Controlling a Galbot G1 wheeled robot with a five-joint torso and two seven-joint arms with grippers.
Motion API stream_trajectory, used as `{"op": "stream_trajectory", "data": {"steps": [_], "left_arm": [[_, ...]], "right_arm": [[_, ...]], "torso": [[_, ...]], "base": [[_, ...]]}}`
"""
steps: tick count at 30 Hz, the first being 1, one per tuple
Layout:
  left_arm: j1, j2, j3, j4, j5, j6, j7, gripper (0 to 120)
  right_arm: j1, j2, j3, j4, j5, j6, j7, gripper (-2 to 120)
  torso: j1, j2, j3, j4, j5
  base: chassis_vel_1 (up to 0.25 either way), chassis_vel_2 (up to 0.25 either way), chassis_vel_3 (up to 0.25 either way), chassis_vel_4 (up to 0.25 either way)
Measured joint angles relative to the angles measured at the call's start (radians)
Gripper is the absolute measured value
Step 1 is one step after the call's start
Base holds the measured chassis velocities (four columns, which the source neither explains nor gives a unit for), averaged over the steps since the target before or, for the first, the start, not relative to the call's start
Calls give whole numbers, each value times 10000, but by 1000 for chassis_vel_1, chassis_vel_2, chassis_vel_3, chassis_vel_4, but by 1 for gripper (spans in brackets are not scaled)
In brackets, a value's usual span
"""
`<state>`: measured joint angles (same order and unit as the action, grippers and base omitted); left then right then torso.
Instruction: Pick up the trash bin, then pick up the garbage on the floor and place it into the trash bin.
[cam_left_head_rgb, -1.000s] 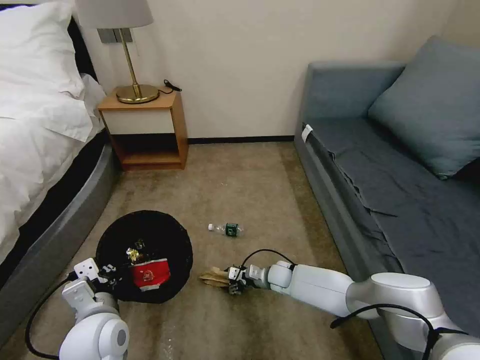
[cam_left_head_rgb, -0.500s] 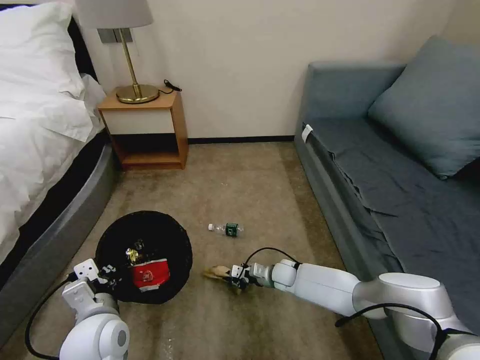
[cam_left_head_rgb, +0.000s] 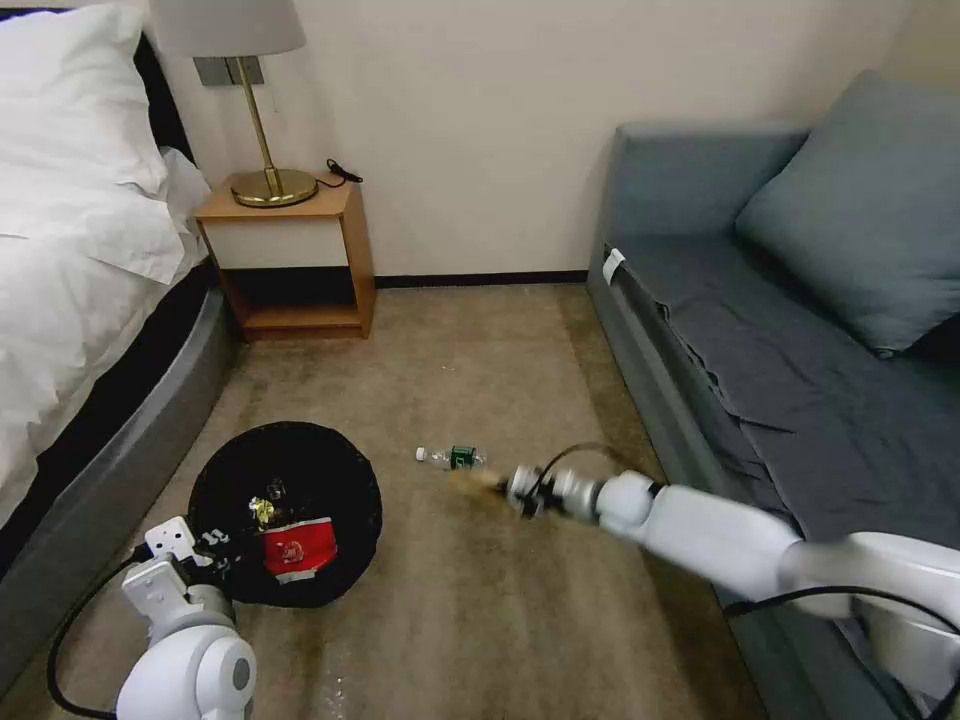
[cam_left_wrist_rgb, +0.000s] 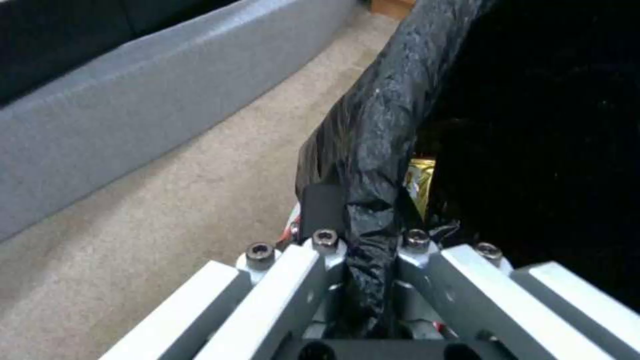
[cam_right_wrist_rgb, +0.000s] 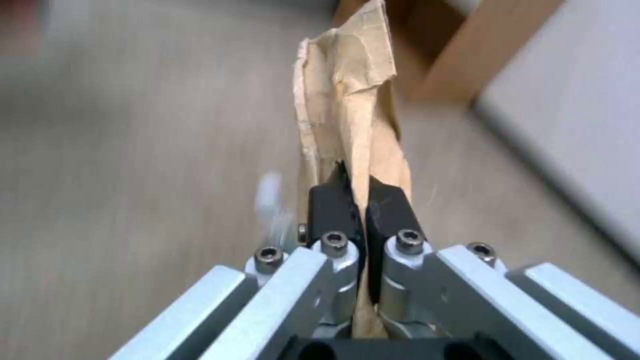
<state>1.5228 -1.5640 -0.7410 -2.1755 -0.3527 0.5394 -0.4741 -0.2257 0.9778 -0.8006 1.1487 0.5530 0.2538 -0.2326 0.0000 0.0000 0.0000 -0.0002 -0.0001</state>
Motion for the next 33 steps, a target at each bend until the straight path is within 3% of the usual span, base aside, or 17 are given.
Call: {"op": "stream_trajectory", "data": {"steps": [3,4,8,12,18,25,29,31,33], "left_arm": [[-10,-17,102,73,68,4,-1,2],[-10,-17,102,73,68,4,-1,2],[-34,-56,226,151,136,10,-4,2],[-36,-88,256,170,143,10,-5,2],[-41,-125,286,174,143,10,-6,2],[-39,-186,320,162,167,10,-5,2],[-37,-192,320,160,176,10,-2,2],[-52,-210,320,177,183,9,1,2],[-54,-212,321,179,184,8,1,2]], "right_arm": [[126,-246,448,2174,591,-472,454,0],[126,-246,448,2174,591,-472,454,0],[214,-61,51,4297,1422,-1022,1389,0],[230,316,-863,5060,1836,-1291,2268,0],[263,1380,-2303,4519,1589,-1291,3051,0],[92,2179,-2768,3806,1213,-1252,3395,0],[35,2224,-2735,3854,1182,-1347,3526,11],[9,2142,-2660,4059,1207,-1426,3570,23],[6,2134,-2655,4069,1208,-1429,3571,23]], "torso": [[0,1,-1,3,-1],[0,1,-1,3,-1],[0,1,-1,3,-1],[0,1,-1,3,-1],[0,0,-1,5,-1],[0,0,-1,4,-1],[0,0,0,3,-1],[0,0,0,3,0],[0,1,0,3,0]], "base": [[0,0,0,0],[0,0,0,0],[0,0,0,0],[0,0,0,0],[0,0,0,0],[0,0,0,0],[0,0,0,0],[0,0,0,0],[0,0,0,0]]}}
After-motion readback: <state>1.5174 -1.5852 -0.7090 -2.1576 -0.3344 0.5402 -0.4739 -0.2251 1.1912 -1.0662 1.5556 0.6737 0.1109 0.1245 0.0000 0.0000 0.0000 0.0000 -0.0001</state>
